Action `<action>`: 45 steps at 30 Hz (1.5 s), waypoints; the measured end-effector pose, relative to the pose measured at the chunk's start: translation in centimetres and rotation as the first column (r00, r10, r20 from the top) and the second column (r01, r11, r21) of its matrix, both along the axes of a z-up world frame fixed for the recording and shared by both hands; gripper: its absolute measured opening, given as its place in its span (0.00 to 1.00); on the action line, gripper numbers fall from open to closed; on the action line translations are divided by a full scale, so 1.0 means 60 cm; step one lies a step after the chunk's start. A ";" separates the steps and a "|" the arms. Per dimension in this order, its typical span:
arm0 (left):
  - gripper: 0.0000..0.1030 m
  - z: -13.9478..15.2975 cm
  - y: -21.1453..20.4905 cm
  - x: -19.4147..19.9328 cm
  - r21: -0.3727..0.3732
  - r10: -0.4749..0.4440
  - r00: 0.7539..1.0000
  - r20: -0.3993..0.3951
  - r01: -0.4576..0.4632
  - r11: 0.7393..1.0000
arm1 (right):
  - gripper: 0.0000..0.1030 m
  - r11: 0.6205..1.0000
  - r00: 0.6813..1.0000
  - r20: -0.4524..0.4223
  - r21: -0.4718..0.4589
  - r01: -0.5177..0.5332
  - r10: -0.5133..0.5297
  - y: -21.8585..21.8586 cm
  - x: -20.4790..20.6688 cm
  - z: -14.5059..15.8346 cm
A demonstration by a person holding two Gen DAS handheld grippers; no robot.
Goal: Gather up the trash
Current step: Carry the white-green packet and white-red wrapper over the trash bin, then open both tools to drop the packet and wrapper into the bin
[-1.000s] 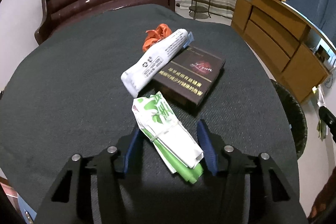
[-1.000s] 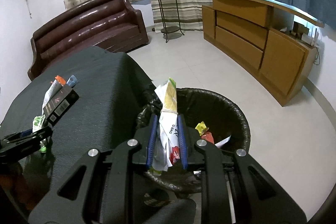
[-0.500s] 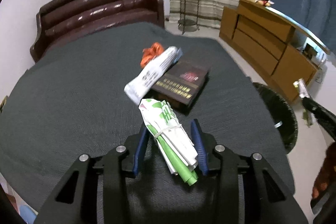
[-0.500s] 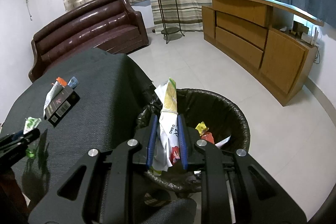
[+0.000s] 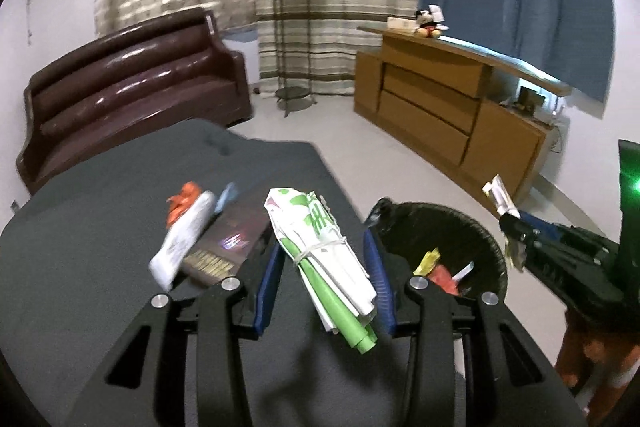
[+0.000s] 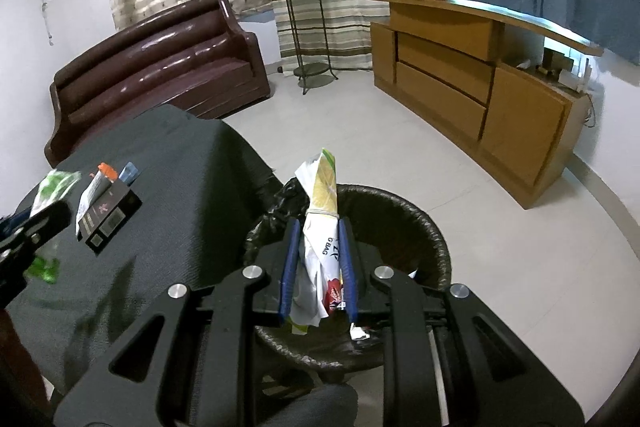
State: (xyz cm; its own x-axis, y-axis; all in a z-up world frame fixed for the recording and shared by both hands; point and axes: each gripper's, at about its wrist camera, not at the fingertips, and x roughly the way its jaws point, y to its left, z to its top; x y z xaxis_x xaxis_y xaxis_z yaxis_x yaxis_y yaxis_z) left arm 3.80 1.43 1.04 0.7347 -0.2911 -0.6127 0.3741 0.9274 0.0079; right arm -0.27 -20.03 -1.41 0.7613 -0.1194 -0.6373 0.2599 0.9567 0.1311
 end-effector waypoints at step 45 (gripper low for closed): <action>0.41 -0.058 -0.125 0.055 0.095 -0.051 0.999 -0.017 0.052 0.994 | 0.19 0.994 0.994 -0.022 -0.033 0.103 -0.103 -0.047 0.019 -0.022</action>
State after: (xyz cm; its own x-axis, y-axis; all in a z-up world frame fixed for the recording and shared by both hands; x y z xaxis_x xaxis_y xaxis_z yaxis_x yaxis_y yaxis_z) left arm 7.08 -6.08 -2.42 0.7111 -0.2680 -0.6500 0.4221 0.9021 0.0900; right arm 0.87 -22.84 -2.73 0.7284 -0.2171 -0.6498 0.3601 0.9282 0.0936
